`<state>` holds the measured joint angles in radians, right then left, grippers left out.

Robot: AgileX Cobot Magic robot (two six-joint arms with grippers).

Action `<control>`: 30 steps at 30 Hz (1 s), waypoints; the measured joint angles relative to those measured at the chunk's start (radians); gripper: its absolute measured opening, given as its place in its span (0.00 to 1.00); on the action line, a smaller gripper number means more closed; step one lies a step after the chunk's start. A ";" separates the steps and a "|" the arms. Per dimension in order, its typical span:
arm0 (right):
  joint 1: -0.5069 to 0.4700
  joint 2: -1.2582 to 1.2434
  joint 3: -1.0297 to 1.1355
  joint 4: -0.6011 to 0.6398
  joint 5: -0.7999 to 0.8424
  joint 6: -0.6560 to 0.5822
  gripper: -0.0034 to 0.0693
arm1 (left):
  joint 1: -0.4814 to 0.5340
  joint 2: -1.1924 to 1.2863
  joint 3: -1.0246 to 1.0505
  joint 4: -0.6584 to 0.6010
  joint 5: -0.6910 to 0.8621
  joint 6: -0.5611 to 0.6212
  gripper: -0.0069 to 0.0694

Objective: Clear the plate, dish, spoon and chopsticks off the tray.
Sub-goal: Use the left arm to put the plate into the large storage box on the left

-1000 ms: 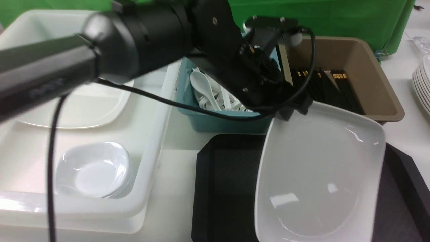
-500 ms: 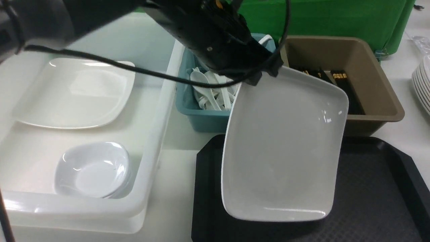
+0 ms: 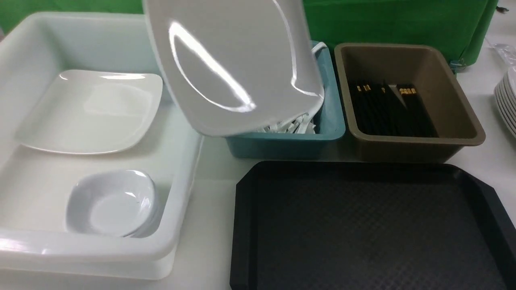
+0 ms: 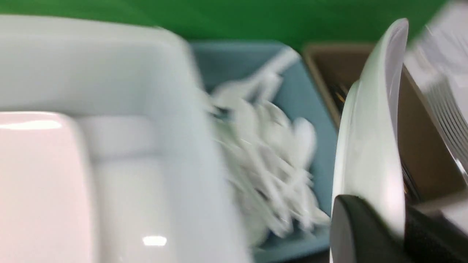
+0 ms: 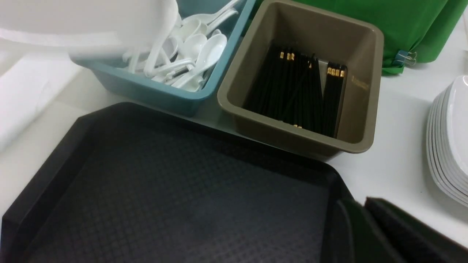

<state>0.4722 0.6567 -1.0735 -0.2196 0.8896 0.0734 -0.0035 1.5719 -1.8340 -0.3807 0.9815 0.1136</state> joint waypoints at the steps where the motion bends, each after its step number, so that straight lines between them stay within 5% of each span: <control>1: 0.000 0.000 0.000 0.000 0.000 0.000 0.15 | 0.062 -0.005 0.000 -0.021 0.004 0.006 0.12; 5: 0.000 0.000 0.000 0.000 0.000 0.000 0.16 | 0.295 -0.009 0.003 -0.120 0.024 0.032 0.12; 11: 0.000 0.000 0.000 0.000 0.000 0.000 0.16 | 0.512 -0.008 0.138 -0.210 -0.077 0.044 0.12; 23: 0.000 0.000 0.000 0.000 0.000 0.000 0.16 | 0.496 0.055 0.573 -0.465 -0.600 0.177 0.12; 30: 0.000 0.000 0.000 0.000 0.000 0.010 0.17 | 0.440 0.175 0.584 -0.497 -0.645 0.197 0.12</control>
<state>0.4722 0.6567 -1.0735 -0.2196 0.8894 0.0837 0.4364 1.7465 -1.2498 -0.8777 0.3368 0.3111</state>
